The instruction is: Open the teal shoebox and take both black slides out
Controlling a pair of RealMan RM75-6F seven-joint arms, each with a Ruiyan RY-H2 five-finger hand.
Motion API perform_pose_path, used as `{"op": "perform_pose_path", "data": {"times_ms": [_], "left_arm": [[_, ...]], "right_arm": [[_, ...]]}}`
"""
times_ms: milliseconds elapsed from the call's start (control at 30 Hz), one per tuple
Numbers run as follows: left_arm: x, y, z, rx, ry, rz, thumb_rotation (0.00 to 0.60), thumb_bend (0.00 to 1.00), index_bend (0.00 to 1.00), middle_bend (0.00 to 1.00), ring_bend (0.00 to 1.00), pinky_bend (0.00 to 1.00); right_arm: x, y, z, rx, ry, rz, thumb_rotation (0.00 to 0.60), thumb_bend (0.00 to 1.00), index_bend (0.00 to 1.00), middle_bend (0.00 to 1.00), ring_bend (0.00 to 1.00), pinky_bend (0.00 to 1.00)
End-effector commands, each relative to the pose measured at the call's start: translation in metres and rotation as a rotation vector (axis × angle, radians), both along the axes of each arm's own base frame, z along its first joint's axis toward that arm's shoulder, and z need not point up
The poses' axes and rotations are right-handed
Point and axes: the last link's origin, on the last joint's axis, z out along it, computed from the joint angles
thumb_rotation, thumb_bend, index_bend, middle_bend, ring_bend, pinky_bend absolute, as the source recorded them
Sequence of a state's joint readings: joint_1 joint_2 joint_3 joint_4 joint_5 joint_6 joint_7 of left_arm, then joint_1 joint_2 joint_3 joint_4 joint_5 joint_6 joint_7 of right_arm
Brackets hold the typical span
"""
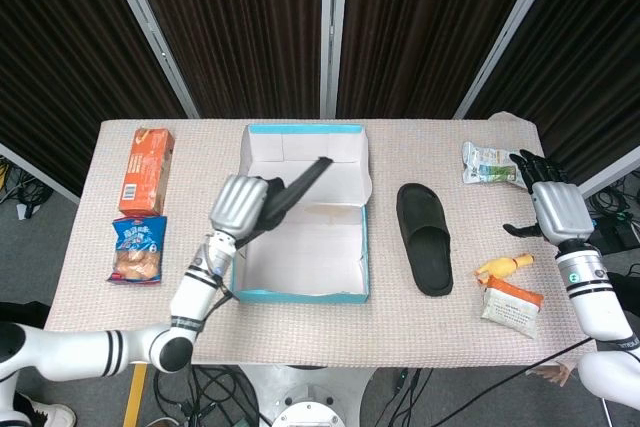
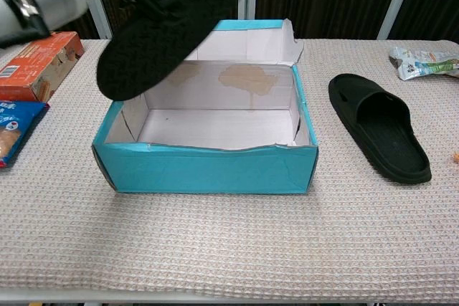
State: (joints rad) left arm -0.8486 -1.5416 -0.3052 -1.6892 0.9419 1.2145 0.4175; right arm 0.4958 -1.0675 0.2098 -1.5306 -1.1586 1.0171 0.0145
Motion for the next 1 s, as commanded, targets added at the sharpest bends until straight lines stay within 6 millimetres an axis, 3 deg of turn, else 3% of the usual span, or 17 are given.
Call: {"op": "perform_pose_path", "data": {"times_ms": [33, 167, 300, 467, 667, 833, 1000], "left_arm": [[-0.046, 0.004, 0.037, 0.092, -0.034, 0.123, 0.600, 0.39, 0.55, 0.63, 0.63, 0.80], [-0.092, 0.001, 0.060, 0.121, -0.085, 0.263, 0.600, 0.39, 0.55, 0.62, 0.63, 0.80], [-0.121, -0.005, 0.073, 0.143, -0.128, 0.341, 0.600, 0.39, 0.55, 0.62, 0.63, 0.80], [-0.149, 0.002, 0.058, 0.073, -0.075, 0.450, 0.600, 0.39, 0.55, 0.61, 0.63, 0.80], [-0.158, 0.016, 0.027, -0.068, -0.075, 0.542, 0.600, 0.39, 0.53, 0.61, 0.63, 0.80], [-0.146, 0.017, 0.019, -0.133, -0.137, 0.532, 0.600, 0.39, 0.50, 0.61, 0.63, 0.80], [-0.131, 0.016, 0.017, -0.238, -0.195, 0.523, 0.600, 0.32, 0.36, 0.52, 0.61, 0.81]], "right_arm": [[-0.003, 0.004, 0.002, -0.002, 0.000, -0.001, 0.600, 0.00, 0.00, 0.00, 0.00, 0.00], [-0.006, 0.007, 0.002, -0.005, -0.008, -0.002, 0.600, 0.00, 0.00, 0.00, 0.00, 0.00], [-0.007, 0.007, 0.001, -0.006, -0.024, 0.002, 0.600, 0.00, 0.00, 0.00, 0.00, 0.00], [-0.004, 0.008, 0.000, -0.001, -0.026, 0.019, 0.600, 0.00, 0.00, 0.00, 0.00, 0.00], [-0.004, 0.011, 0.002, -0.001, -0.026, 0.022, 0.600, 0.00, 0.00, 0.00, 0.00, 0.00], [-0.008, 0.014, 0.008, -0.015, -0.019, 0.011, 0.600, 0.00, 0.00, 0.00, 0.00, 0.00], [-0.009, 0.016, 0.010, -0.023, -0.022, 0.007, 0.600, 0.00, 0.00, 0.00, 0.00, 0.00]]}}
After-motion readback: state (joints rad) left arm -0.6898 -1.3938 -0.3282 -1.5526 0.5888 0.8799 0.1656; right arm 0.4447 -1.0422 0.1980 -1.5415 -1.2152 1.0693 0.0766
